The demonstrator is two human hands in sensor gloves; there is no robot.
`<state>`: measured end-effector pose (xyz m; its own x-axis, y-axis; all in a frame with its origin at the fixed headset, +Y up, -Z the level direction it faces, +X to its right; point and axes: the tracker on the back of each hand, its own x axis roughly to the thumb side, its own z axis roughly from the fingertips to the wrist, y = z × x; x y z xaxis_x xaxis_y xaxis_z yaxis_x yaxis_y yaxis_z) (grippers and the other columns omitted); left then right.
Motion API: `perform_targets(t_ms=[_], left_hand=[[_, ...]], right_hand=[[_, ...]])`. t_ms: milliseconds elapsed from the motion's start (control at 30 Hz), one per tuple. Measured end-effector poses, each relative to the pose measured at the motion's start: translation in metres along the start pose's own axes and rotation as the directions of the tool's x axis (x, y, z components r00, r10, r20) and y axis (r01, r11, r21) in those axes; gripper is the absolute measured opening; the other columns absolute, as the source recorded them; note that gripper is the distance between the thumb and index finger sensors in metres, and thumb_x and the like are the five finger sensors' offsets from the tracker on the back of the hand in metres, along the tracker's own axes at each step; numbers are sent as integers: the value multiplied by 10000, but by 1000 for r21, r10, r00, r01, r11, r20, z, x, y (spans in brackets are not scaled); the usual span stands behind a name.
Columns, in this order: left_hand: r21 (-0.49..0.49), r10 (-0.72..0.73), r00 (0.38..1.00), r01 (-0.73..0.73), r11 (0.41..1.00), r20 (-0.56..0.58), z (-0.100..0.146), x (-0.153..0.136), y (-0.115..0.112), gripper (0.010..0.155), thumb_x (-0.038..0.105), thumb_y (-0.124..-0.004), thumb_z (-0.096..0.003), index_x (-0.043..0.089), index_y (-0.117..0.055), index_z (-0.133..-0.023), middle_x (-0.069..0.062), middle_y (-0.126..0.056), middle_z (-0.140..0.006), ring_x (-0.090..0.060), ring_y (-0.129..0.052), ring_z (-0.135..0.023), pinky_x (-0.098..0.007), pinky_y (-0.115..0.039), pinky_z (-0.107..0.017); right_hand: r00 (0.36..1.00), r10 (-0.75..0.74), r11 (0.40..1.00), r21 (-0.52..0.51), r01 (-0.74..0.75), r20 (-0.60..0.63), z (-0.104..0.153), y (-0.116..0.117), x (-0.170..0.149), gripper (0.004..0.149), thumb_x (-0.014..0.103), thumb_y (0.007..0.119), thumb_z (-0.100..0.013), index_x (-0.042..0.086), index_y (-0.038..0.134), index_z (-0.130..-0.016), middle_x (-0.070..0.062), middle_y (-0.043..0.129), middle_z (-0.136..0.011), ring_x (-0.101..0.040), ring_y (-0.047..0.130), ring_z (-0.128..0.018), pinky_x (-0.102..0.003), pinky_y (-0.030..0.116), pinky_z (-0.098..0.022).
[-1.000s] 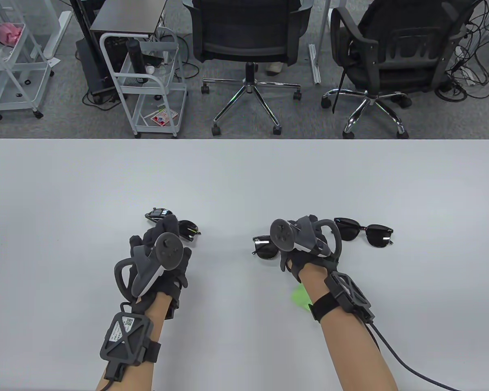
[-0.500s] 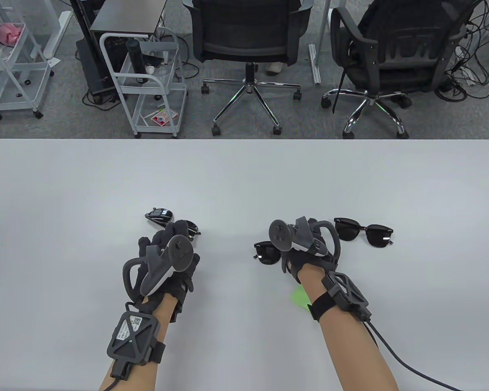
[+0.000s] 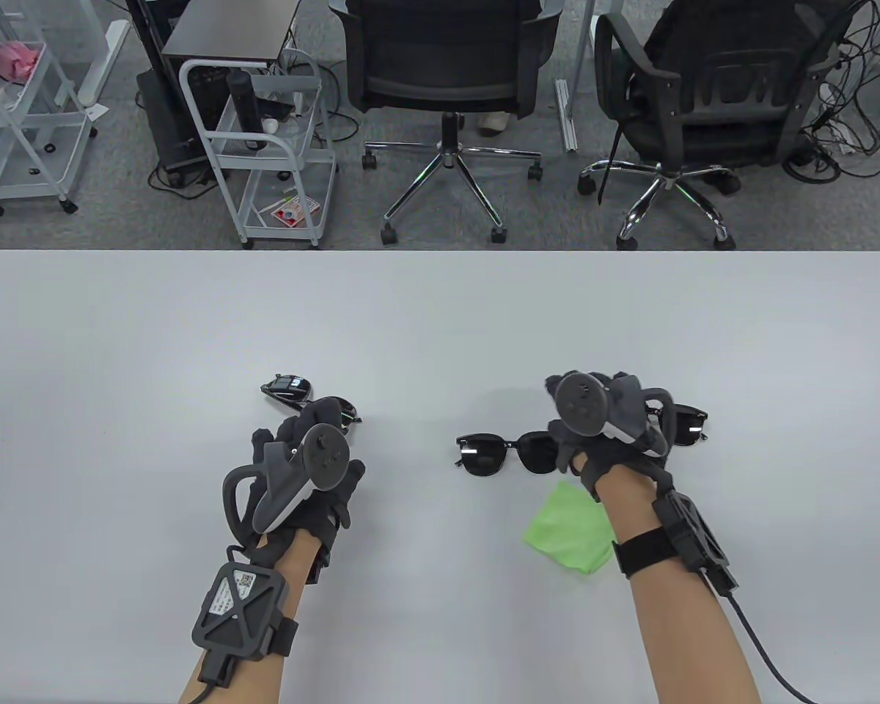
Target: Dust sunglasses
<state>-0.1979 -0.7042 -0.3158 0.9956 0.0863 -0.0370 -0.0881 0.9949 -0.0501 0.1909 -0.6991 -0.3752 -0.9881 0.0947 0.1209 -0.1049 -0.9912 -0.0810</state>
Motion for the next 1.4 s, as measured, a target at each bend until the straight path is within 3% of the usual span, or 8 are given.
perform_targets(t_ms=[133,300,467,633,900,1067,1233,1400], left_hand=[[-18,4,1000,-4,1000,0,-2,0,-1,886,634,-774,-349,335,-394,-1091,62,-510,-1157,-273,-625,-1095,-607,-433,-773],[-33,2,1000,-2,999,2,-4,-1,-4,884,632,-775,-350,336,-395,-1091,61,-510,-1158,-275,-624,-1095,-607,-432,-774],[-43,-2,1000,3,999,8,-4,1,-6,888,635,-775,-349,335,-391,-1091,61,-508,-1158,-277,-621,-1096,-607,-432,-773],[-48,-9,1000,9,999,5,-4,1,-7,892,639,-776,-346,334,-393,-1091,60,-511,-1158,-277,-622,-1095,-607,-432,-773],[-54,16,1000,-15,998,17,-1,3,-6,892,641,-774,-347,335,-390,-1091,62,-513,-1156,-274,-622,-1096,-607,-434,-774],[-60,43,995,-38,997,89,3,17,-3,883,643,-774,-346,346,-401,-1089,78,-532,-1153,-266,-629,-1097,-605,-442,-777],[-73,55,972,-39,997,228,12,40,1,918,659,-788,-327,366,-361,-1086,108,-505,-1160,-245,-611,-1112,-598,-443,-790],[-66,52,910,-28,997,410,32,72,2,984,675,-803,-302,401,-256,-1073,161,-398,-1182,-228,-541,-1145,-588,-431,-815]], right_hand=[[981,-8,1000,20,12,-196,3,19,-58,678,309,883,-416,109,645,-1018,-205,582,-1096,-546,529,-973,-722,431,-623],[963,127,981,173,-87,-239,4,41,-82,678,297,848,-430,100,606,-1032,-238,486,-1111,-564,409,-980,-730,358,-617],[959,124,978,194,-75,-254,3,51,-88,626,348,865,-429,128,704,-993,-238,517,-1103,-562,432,-978,-730,359,-620],[937,263,961,143,-235,-231,2,45,-76,432,316,935,-377,152,948,-776,-183,770,-1006,-506,706,-916,-707,496,-618],[975,177,984,36,-173,-132,8,3,-30,424,320,944,-375,133,953,-755,-180,838,-961,-499,773,-880,-702,526,-609],[998,66,997,24,-67,16,17,-31,40,417,324,952,-373,132,961,-743,-144,909,-907,-462,862,-832,-694,558,-604],[980,93,990,89,-110,174,36,-36,117,417,328,951,-380,126,960,-744,-151,915,-900,-460,884,-811,-688,570,-604],[956,83,992,66,-106,281,57,-25,153,420,348,946,-382,122,960,-736,-148,928,-883,-433,914,-794,-677,594,-600]])
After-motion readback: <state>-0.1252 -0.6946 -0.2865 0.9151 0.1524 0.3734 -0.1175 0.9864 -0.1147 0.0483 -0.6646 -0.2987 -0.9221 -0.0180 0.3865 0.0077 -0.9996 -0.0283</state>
